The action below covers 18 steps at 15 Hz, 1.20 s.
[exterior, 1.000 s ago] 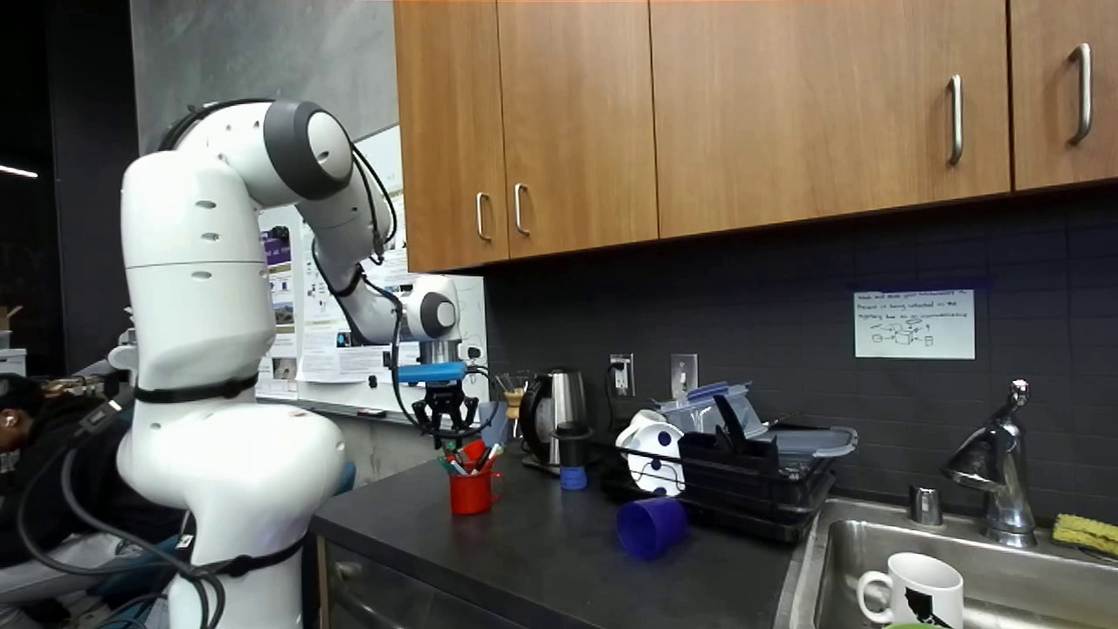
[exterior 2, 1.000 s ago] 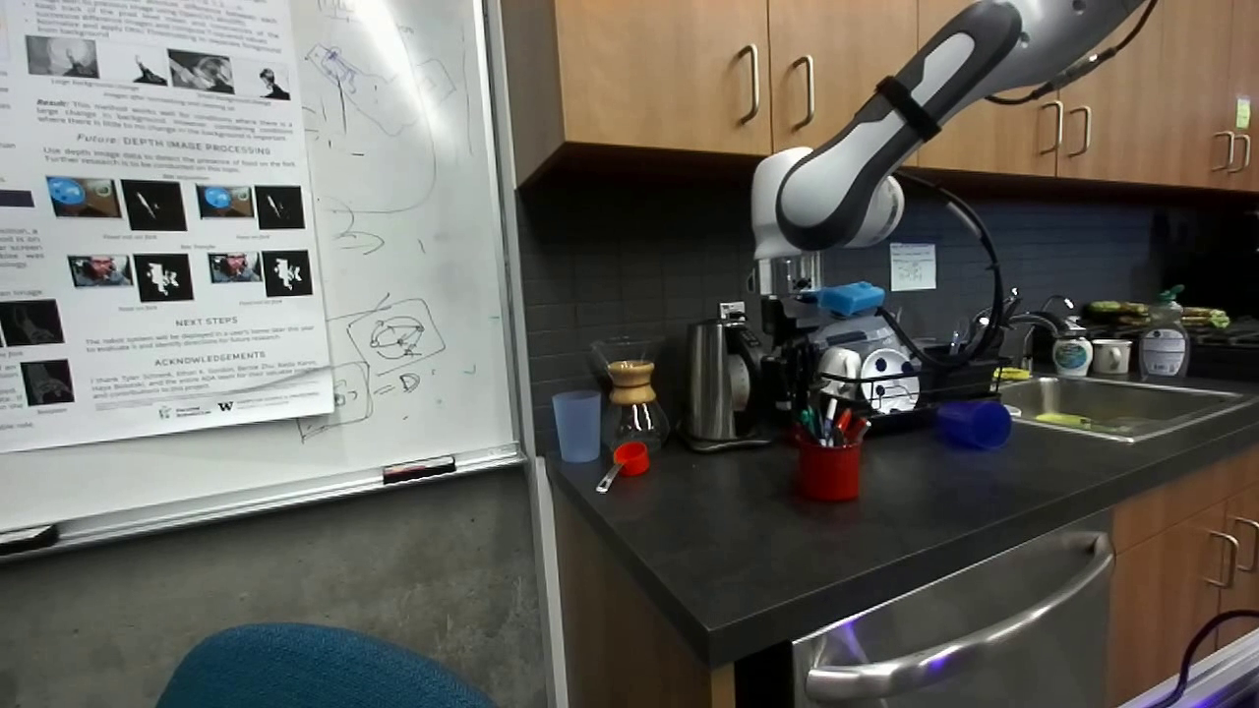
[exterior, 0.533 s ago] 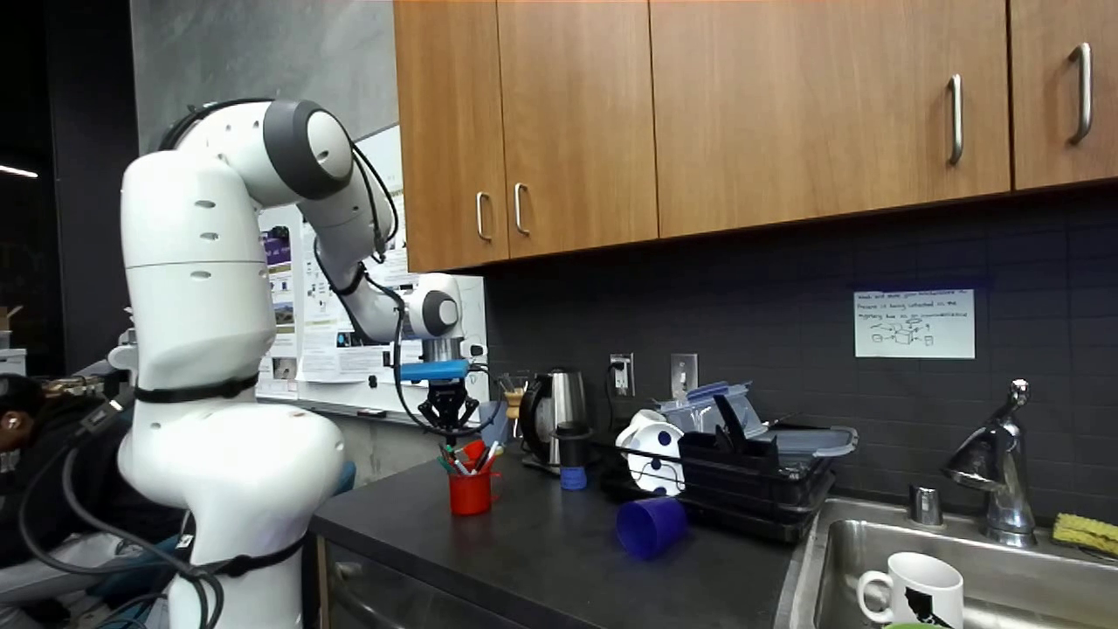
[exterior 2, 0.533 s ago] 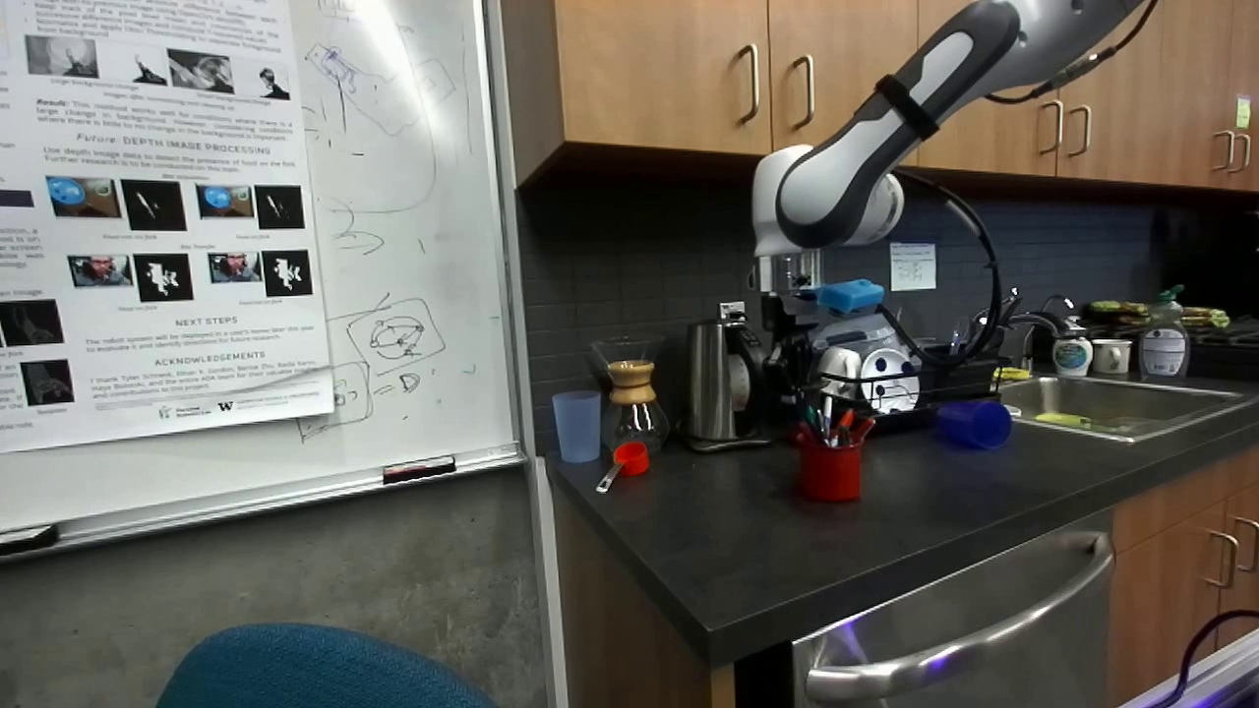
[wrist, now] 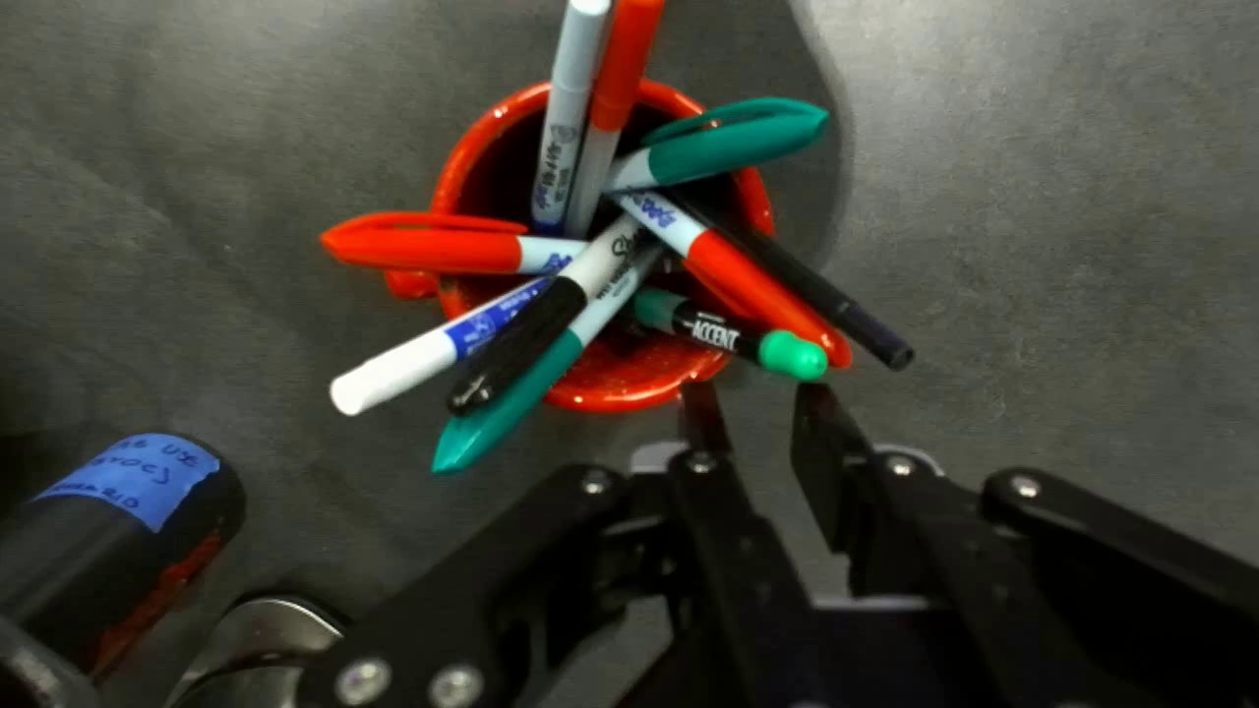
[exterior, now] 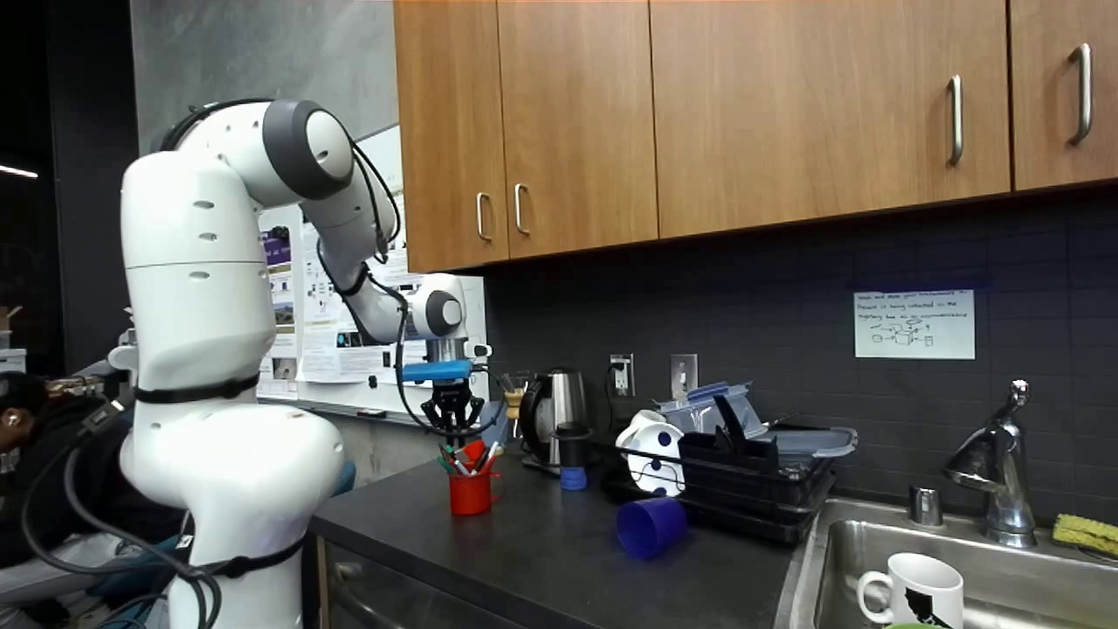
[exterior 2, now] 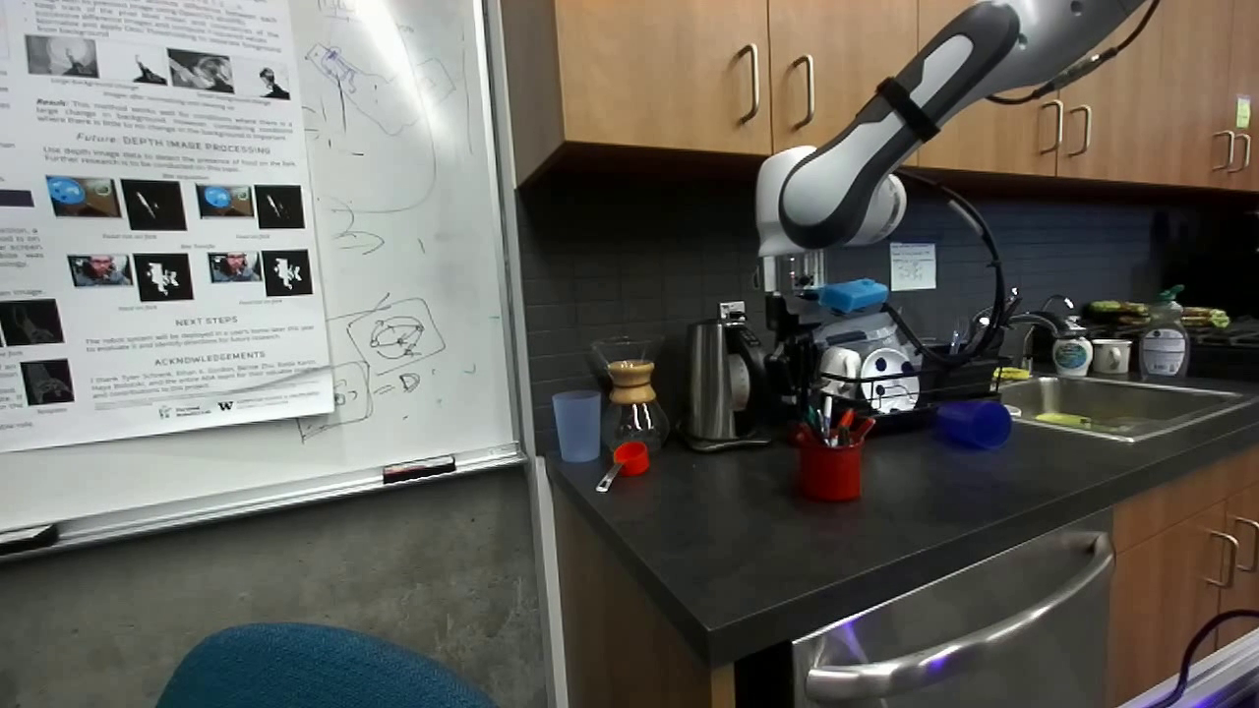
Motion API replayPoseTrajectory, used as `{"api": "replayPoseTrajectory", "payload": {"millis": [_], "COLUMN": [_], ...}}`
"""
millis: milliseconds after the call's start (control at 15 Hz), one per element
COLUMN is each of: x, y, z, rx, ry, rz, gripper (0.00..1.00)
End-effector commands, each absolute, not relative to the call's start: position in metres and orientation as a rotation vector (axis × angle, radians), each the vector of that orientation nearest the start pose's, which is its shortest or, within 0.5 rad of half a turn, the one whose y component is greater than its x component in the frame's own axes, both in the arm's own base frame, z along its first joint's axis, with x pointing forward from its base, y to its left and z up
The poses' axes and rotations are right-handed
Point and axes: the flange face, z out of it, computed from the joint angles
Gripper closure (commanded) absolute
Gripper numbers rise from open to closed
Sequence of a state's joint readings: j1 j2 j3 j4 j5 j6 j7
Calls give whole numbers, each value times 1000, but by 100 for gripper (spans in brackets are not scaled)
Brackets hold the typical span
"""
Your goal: Take the red marker out of the red mug.
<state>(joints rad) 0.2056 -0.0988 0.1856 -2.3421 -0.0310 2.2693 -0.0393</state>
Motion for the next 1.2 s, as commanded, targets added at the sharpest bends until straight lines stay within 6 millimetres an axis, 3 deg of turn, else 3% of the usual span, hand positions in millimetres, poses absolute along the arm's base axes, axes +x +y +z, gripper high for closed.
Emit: {"api": "replayPoseTrajectory", "payload": {"millis": [0, 333, 467, 533, 600, 733, 1133], "x": [455, 446, 444, 443, 443, 442, 441], "y": [178, 175, 175, 175, 175, 176, 177], "z": [377, 371, 368, 367, 366, 366, 367], "rx": [-3122, -3123, -3128, -3130, -3131, -3128, -3126], "ry": [-656, -617, -609, -607, -608, -613, -629], "rz": [-47, 1, 17, 20, 24, 26, 25], "gripper": [43, 8, 0, 22, 34, 40, 88]}}
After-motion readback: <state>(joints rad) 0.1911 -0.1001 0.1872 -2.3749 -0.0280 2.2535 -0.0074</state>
